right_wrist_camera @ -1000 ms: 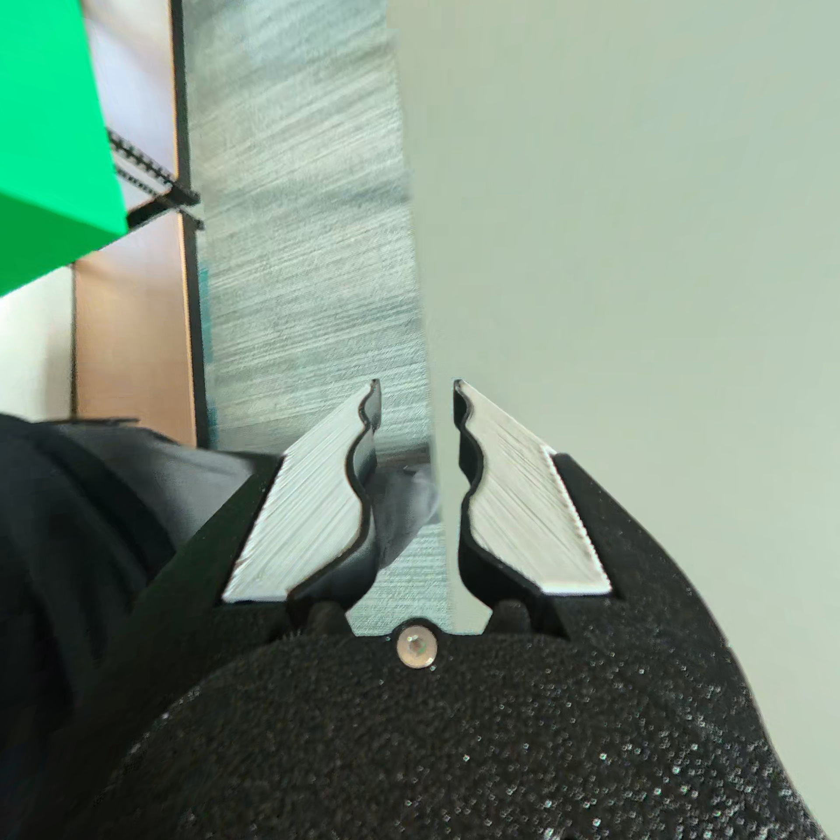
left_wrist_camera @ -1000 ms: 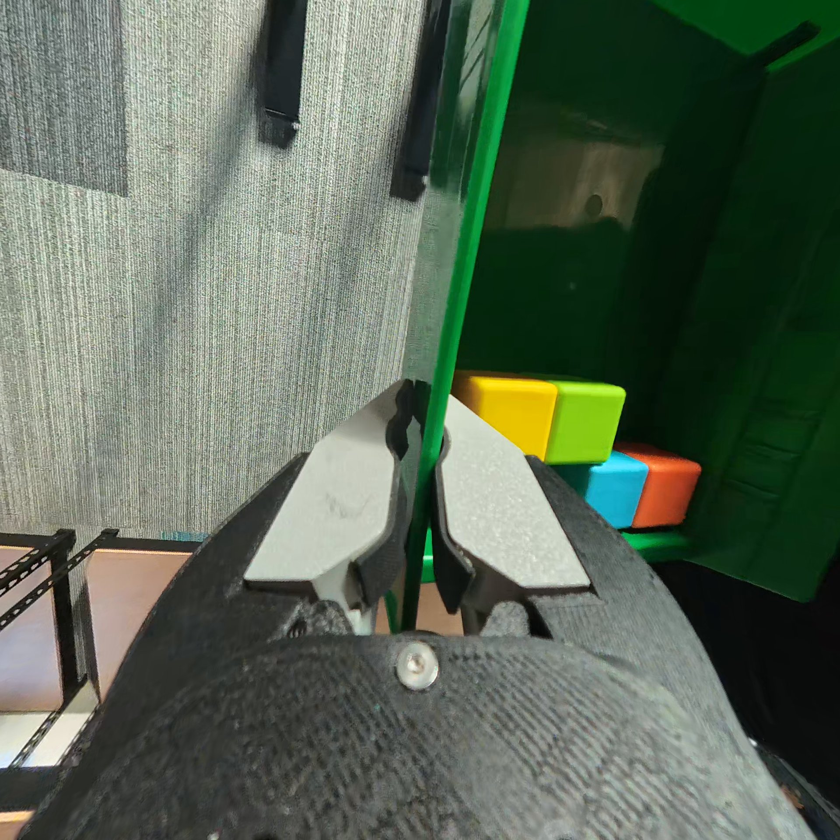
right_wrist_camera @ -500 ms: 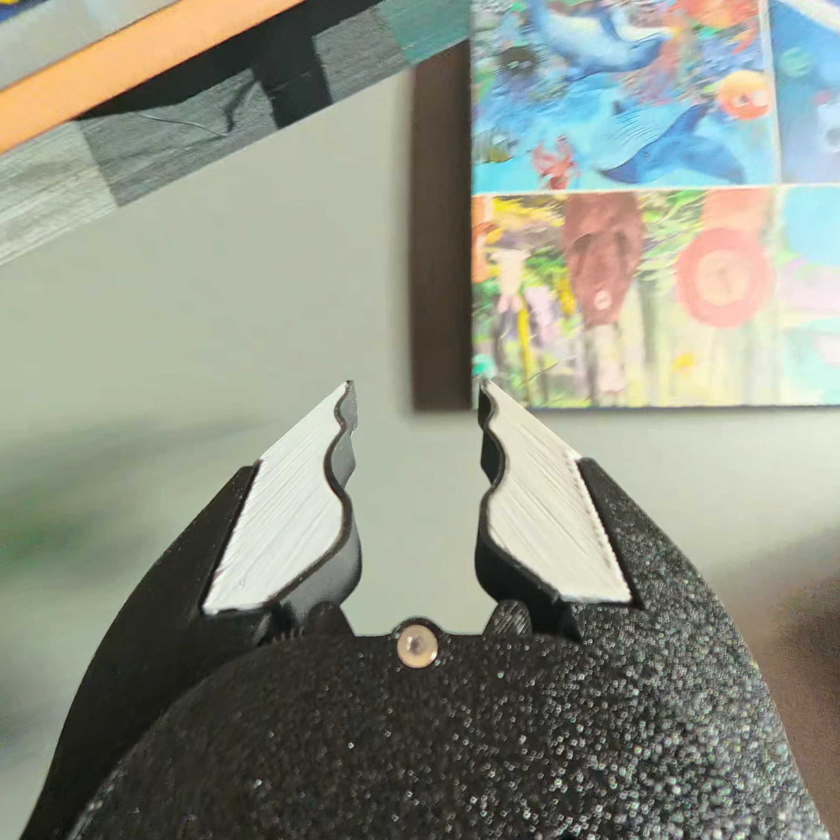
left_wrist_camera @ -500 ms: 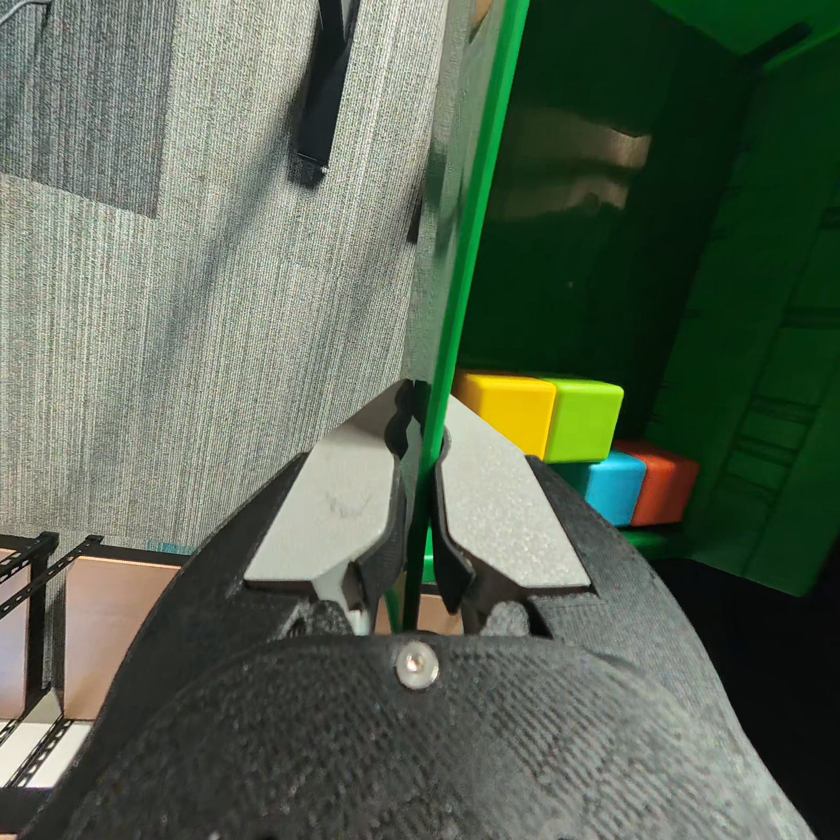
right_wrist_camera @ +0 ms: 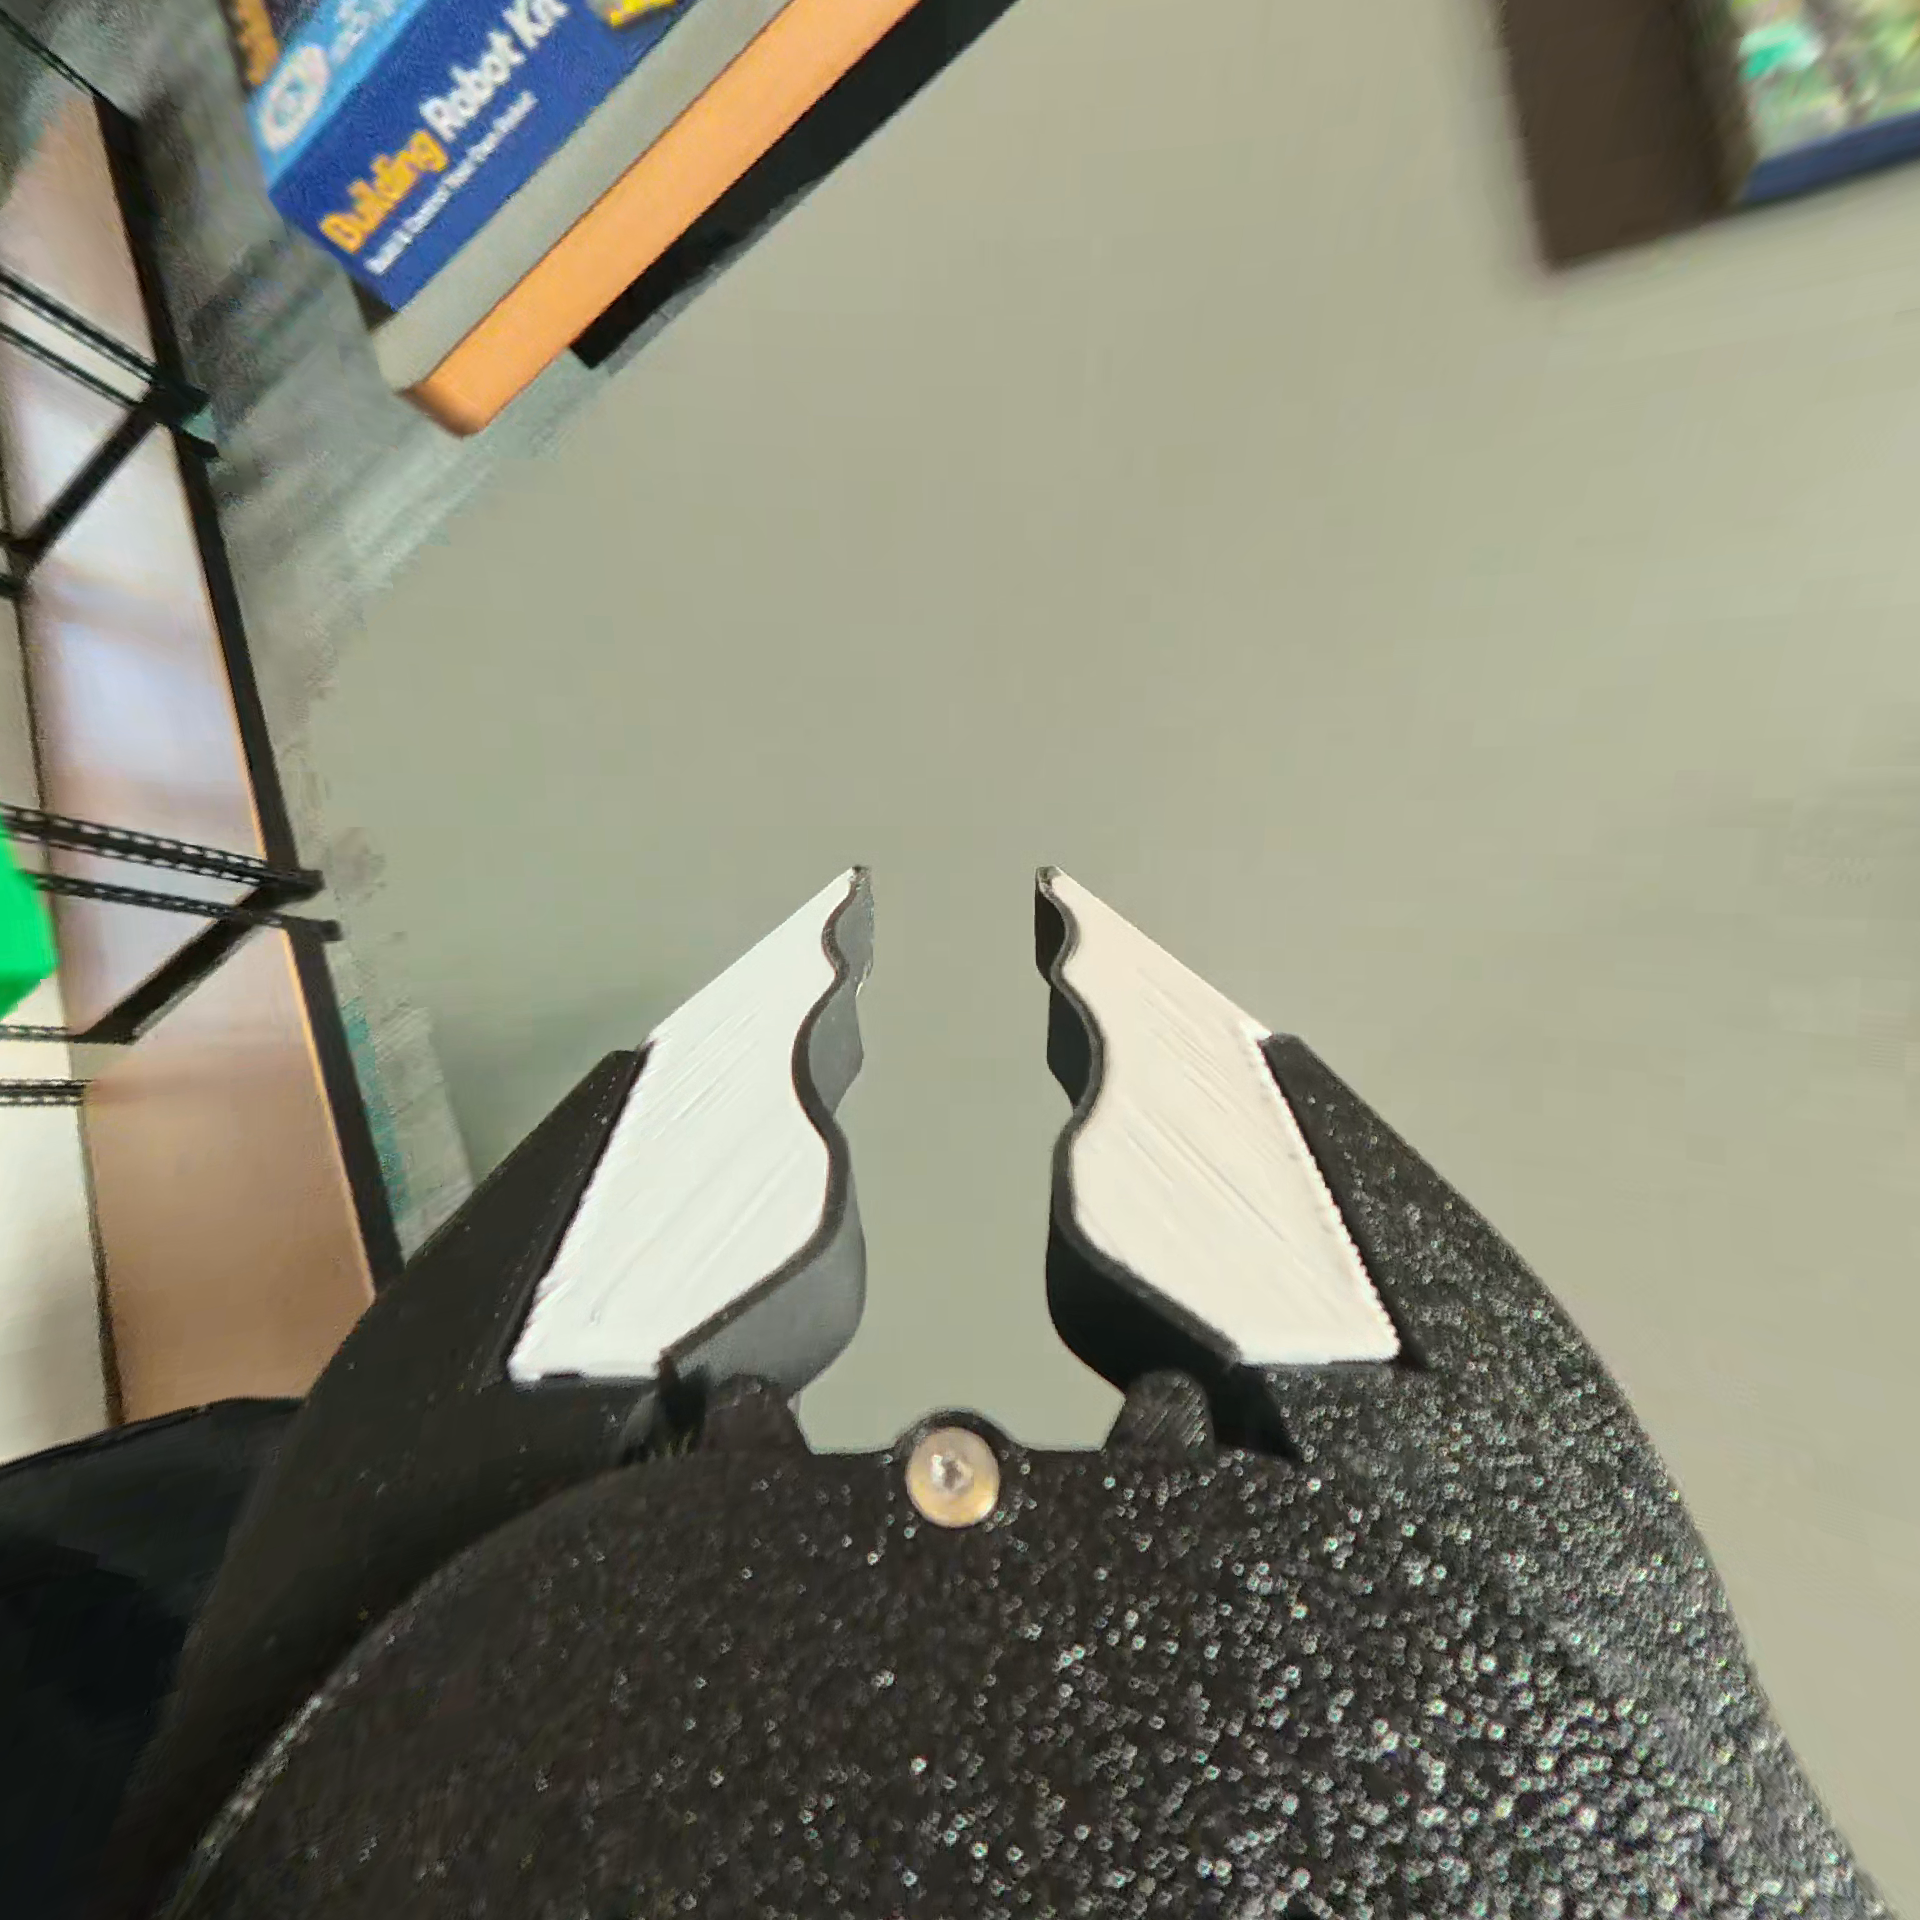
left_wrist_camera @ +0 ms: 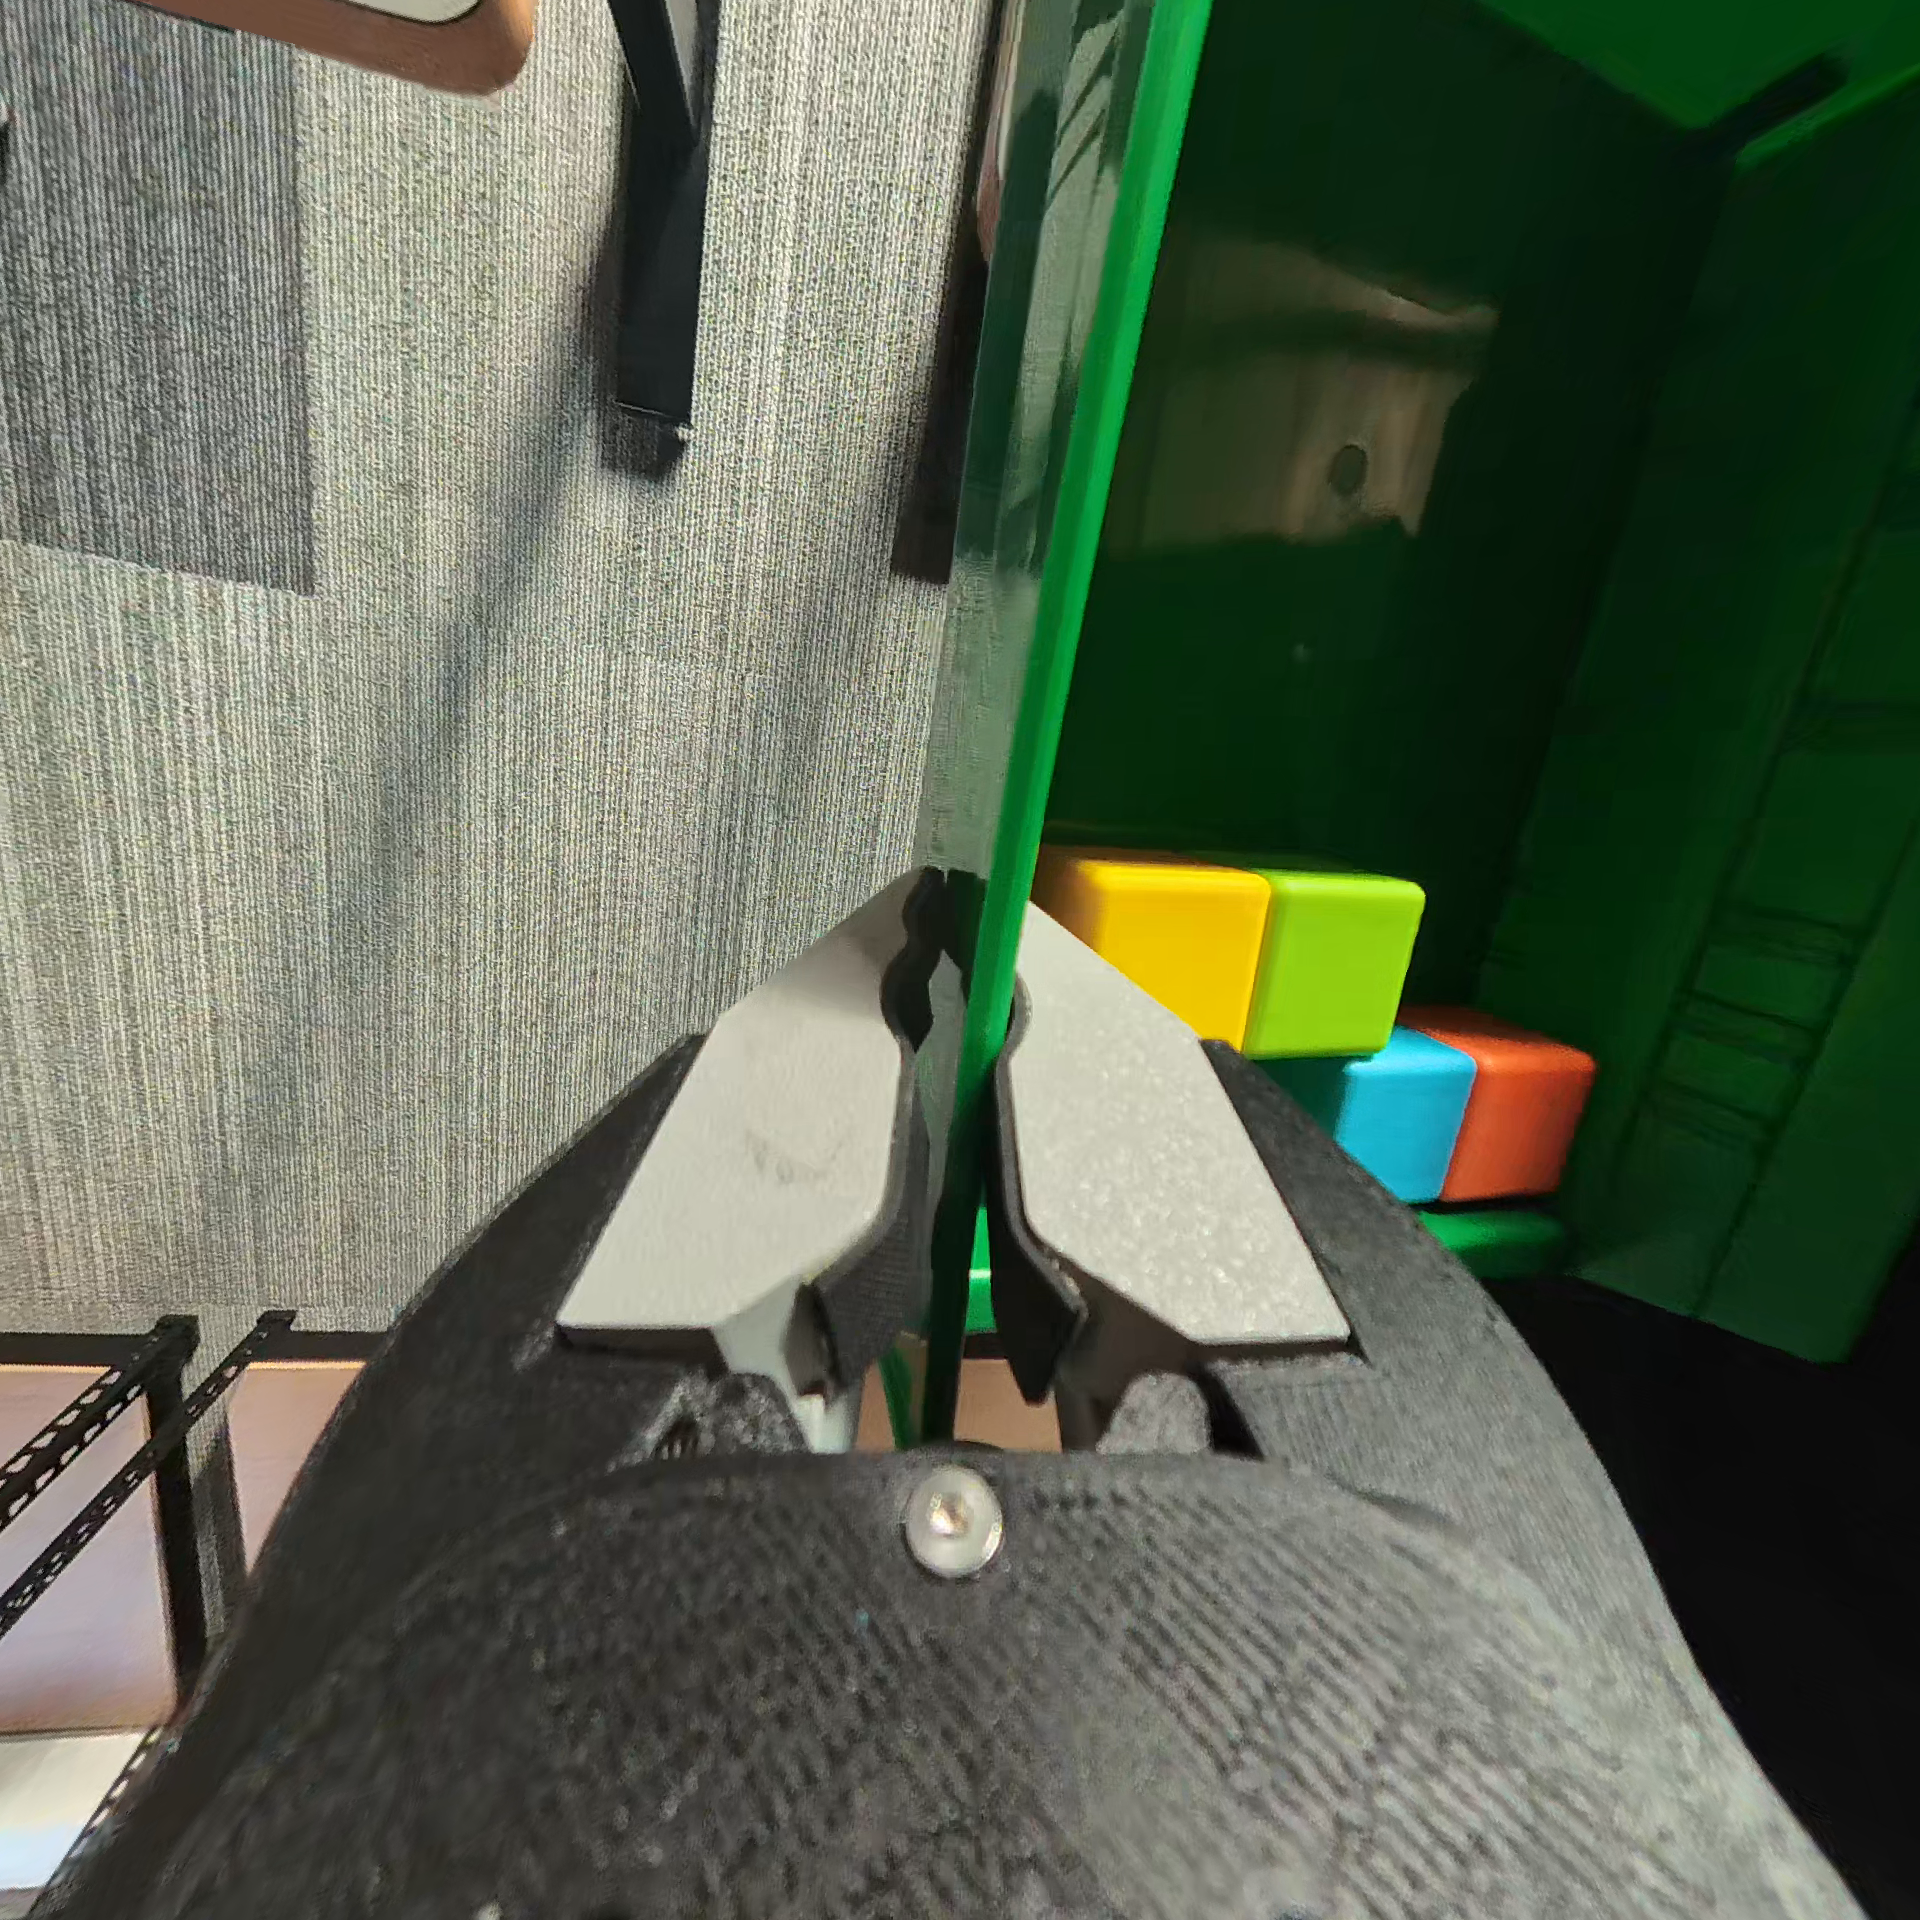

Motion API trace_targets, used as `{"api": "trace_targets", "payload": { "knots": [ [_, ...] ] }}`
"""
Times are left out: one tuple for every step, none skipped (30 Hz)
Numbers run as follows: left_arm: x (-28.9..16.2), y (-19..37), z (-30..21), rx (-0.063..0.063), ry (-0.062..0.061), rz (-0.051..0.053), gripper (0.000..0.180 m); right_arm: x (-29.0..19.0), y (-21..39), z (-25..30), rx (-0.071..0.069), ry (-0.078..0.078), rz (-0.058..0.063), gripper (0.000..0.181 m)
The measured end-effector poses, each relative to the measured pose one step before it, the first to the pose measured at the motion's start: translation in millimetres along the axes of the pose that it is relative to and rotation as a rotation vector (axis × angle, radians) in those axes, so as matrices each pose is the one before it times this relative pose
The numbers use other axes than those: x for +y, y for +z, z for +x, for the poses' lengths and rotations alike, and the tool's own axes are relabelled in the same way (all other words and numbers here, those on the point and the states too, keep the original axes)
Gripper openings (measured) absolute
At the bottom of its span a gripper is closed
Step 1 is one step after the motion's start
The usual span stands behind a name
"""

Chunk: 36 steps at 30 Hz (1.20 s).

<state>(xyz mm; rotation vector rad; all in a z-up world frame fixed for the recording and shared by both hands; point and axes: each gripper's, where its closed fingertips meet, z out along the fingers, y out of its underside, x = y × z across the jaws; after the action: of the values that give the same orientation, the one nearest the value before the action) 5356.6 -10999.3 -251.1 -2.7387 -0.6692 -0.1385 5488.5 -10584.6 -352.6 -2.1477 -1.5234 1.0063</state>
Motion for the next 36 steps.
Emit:
{"api": "trace_targets", "payload": {
  "knots": [
    [-3.51, 1.60, 1.00, 0.0051, 0.0077, -0.0005, 0.003, 17.06, -9.98, -13.99, -0.0018, -0.0044, 0.0228, 0.031],
    [-3.29, 1.88, 0.78, 0.0043, 0.0068, 0.0012, 0.003, 14.59, -9.14, -8.67, 0.0208, -0.0226, 0.0150, 0.033],
    [-2.84, 1.14, 0.70, 0.0065, 0.0027, 0.0027, 0.003, 11.24, -8.52, -3.58, 0.0339, -0.0390, 0.0028, 0.035],
    [-2.46, 2.22, -0.06, 0.0060, 0.0014, 0.0007, 0.003, 4.90, -7.46, 1.68, 0.0413, -0.0400, 0.0040, 0.035],
    [-0.15, 2.45, -0.55, 0.0054, 0.0016, -0.0009, 0.003, -1.44, -6.36, 5.85, 0.0356, -0.0311, 0.0137, 0.035],
    [-0.20, 1.61, -0.45, 0.0043, 0.0047, -0.0005, 0.003, -5.58, -4.80, 9.57, 0.0290, -0.0165, 0.0134, 0.036],
    [-0.31, 2.06, -1.38, 0.0037, 0.0035, 0.0022, 0.003, -8.23, -3.63, 12.14, 0.0247, -0.0072, 0.0098, 0.038],
    [1.60, 1.98, -2.15, 0.0023, 0.0001, 0.0038, 0.003, -10.97, -2.05, 12.48, 0.0203, -0.0070, 0.0132, 0.038],
    [1.69, 0.13, -2.61, -0.0006, -0.0015, 0.0054, 0.003, -12.84, -1.82, 12.24, 0.0220, -0.0065, 0.0147, 0.039],
    [2.44, 0.43, -3.53, -0.0036, -0.0030, 0.0069, 0.003, -14.00, -2.19, 10.81, 0.0226, -0.0070, 0.0162, 0.040],
    [2.81, -0.23, -4.76, -0.0043, -0.0081, 0.0066, 0.003, -14.74, -1.23, 6.14, 0.0101, -0.0115, 0.0177, 0.040],
    [6.24, -3.06, -4.02, -0.0047, -0.0079, 0.0061, 0.003, -13.55, -0.18, -0.25, -0.0133, -0.0153, 0.0142, 0.040],
    [6.09, -2.06, -5.29, -0.0064, -0.0091, 0.0069, 0.003, -10.89, 1.92, -7.12, -0.0363, -0.0144, 0.0043, 0.038],
    [7.91, -3.82, -5.78, -0.0047, -0.0128, 0.0092, 0.003, -8.03, 4.02, -11.30, -0.0397, -0.0114, -0.0063, 0.037],
    [8.70, -3.51, -6.81, 0.0002, -0.0212, 0.0115, 0.003, -6.36, 6.15, -13.98, -0.0301, -0.0150, -0.0082, 0.038],
    [9.56, -1.35, -8.31, -0.0007, -0.0230, 0.0123, 0.003, -5.43, 8.16, -18.77, -0.0318, -0.0245, -0.0071, 0.038],
    [11.52, -2.73, -8.65, -0.0021, -0.0228, 0.0103, 0.003, -4.54, 11.11, -22.88, -0.0392, -0.0281, -0.0156, 0.038],
    [10.77, -1.19, -9.33, -0.0010, -0.0241, 0.0090, 0.003, -3.29, 13.81, -25.96, -0.0437, -0.0237, -0.0261, 0.038],
    [11.39, -1.72, -11.72, -0.0003, -0.0246, 0.0083, 0.003, -3.28, 15.57, -27.57, -0.0471, -0.0172, -0.0308, 0.038],
    [10.84, -1.47, -13.15, 0.0005, -0.0237, 0.0094, 0.003, -4.15, 16.95, -28.92, -0.0506, -0.0157, -0.0281, 0.038],
    [10.41, -1.00, -14.65, 0.0036, -0.0240, 0.0092, 0.003, -6.40, 17.93, -28.92, -0.0496, -0.0153, -0.0203, 0.038],
    [9.70, -1.60, -15.57, 0.0046, -0.0225, 0.0071, 0.003, -7.99, 18.48, -28.55, -0.0491, -0.0094, -0.0137, 0.038],
    [8.43, -1.53, -17.23, 0.0037, -0.0151, 0.0066, 0.003, -8.93, 19.47, -27.10, -0.0482, -0.0017, -0.0115, 0.037],
    [7.14, -2.05, -17.96, 0.0069, -0.0128, 0.0089, 0.003, -8.64, 20.46, -25.15, -0.0424, 0.0042, -0.0138, 0.037],
    [5.80, -2.51, -18.86, 0.0081, -0.0153, 0.0105, 0.003, -7.93, 21.15, -22.67, -0.0362, 0.0054, -0.0198, 0.037],
    [5.88, -3.34, -21.29, 0.0046, -0.0169, 0.0102, 0.003, -6.93, 21.36, -20.02, -0.0280, 0.0001, -0.0309, 0.037],
    [5.16, -5.15, -21.84, -0.0018, -0.0157, 0.0097, 0.003, -8.01, 20.53, -17.22, -0.0163, -0.0063, -0.0372, 0.037],
    [4.61, -7.34, -23.62, -0.0080, -0.0127, 0.0129, 0.003, -11.77, 18.40, -16.14, -0.0135, -0.0177, -0.0281, 0.036],
    [4.11, -8.27, -21.99, -0.0108, -0.0182, 0.0171, 0.003, -15.22, 16.72, -14.97, -0.0149, -0.0309, -0.0191, 0.036],
    [3.97, -9.02, -22.00, -0.0120, -0.0236, 0.0164, 0.003, -16.15, 17.16, -12.39, -0.0110, -0.0383, -0.0253, 0.037],
    [3.86, -9.06, -22.03, -0.0162, -0.0175, 0.0120, 0.003, -17.01, 16.55, -9.40, -0.0049, -0.0399, -0.0295, 0.037],
    [3.61, -8.59, -22.00, -0.0194, -0.0140, 0.0086, 0.003, -19.38, 15.53, -8.21, -0.0069, -0.0383, -0.0182, 0.037],
    [3.15, -8.01, -21.20, -0.0169, -0.0214, 0.0075, 0.003, -20.89, 14.96, -7.25, -0.0115, -0.0349, -0.0073, 0.037],
    [1.95, -6.89, -20.67, -0.0173, -0.0214, 0.0086, 0.003, -21.04, 15.14, -5.12, -0.0111, -0.0278, -0.0086, 0.037],
    [2.19, -5.98, -20.26, -0.0195, -0.0169, 0.0078, 0.003, -20.66, 14.57, -4.17, -0.0120, -0.0202, -0.0097, 0.037],
    [0.96, -4.80, -20.41, -0.0146, -0.0200, 0.0048, 0.003, -20.89, 16.15, -3.42, -0.0179, -0.0168, -0.0036, 0.037]
  ]
}}
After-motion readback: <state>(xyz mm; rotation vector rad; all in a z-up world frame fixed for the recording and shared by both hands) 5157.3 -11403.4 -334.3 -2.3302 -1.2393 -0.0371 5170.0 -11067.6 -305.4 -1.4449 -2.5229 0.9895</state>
